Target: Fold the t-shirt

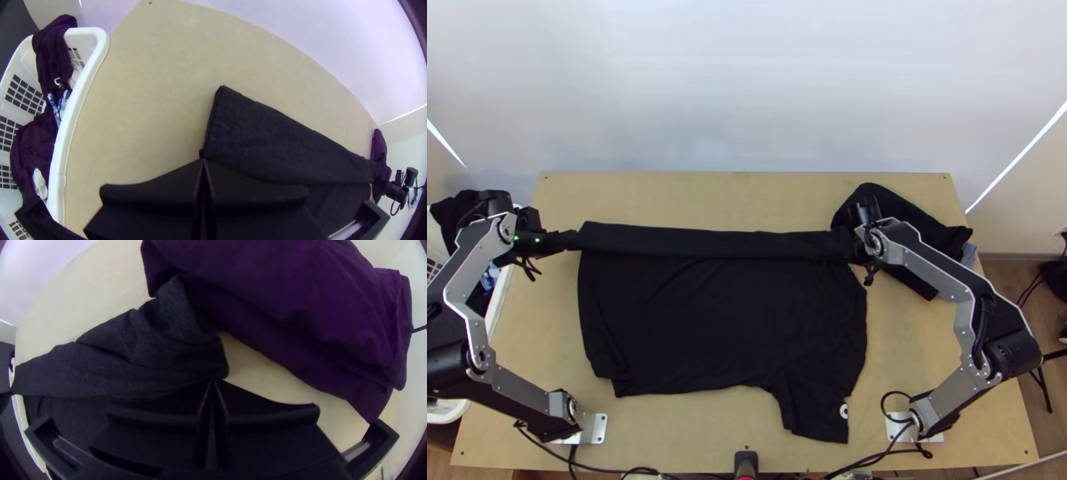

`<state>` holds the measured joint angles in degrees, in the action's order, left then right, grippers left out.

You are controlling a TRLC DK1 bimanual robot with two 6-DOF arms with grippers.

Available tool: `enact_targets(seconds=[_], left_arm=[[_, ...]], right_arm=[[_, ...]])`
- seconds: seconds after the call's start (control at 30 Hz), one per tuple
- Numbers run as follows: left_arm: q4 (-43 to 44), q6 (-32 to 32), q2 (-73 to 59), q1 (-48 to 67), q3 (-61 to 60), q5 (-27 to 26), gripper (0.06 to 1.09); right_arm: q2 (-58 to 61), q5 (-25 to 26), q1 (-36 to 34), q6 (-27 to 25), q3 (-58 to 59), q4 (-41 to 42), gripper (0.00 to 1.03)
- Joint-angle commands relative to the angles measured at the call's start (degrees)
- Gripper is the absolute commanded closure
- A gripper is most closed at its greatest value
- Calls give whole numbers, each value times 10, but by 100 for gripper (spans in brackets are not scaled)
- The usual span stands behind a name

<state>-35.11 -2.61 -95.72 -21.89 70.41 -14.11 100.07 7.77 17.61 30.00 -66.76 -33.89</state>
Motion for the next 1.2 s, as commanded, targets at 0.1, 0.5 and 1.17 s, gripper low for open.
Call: enact_targets(seconds=[0.1, 0.5, 1.17], left_arm=[[-29, -18, 36, -8, -20, -1, 105], [12, -35, 39, -9, -99, 0, 103], [-194, -203, 194, -24, -86, -48, 10]], right_arm=[[-2, 6, 6, -1, 4, 11, 100], [-5, 15, 4, -1, 8, 20, 100], [-247, 12, 38, 57, 8, -292, 12]])
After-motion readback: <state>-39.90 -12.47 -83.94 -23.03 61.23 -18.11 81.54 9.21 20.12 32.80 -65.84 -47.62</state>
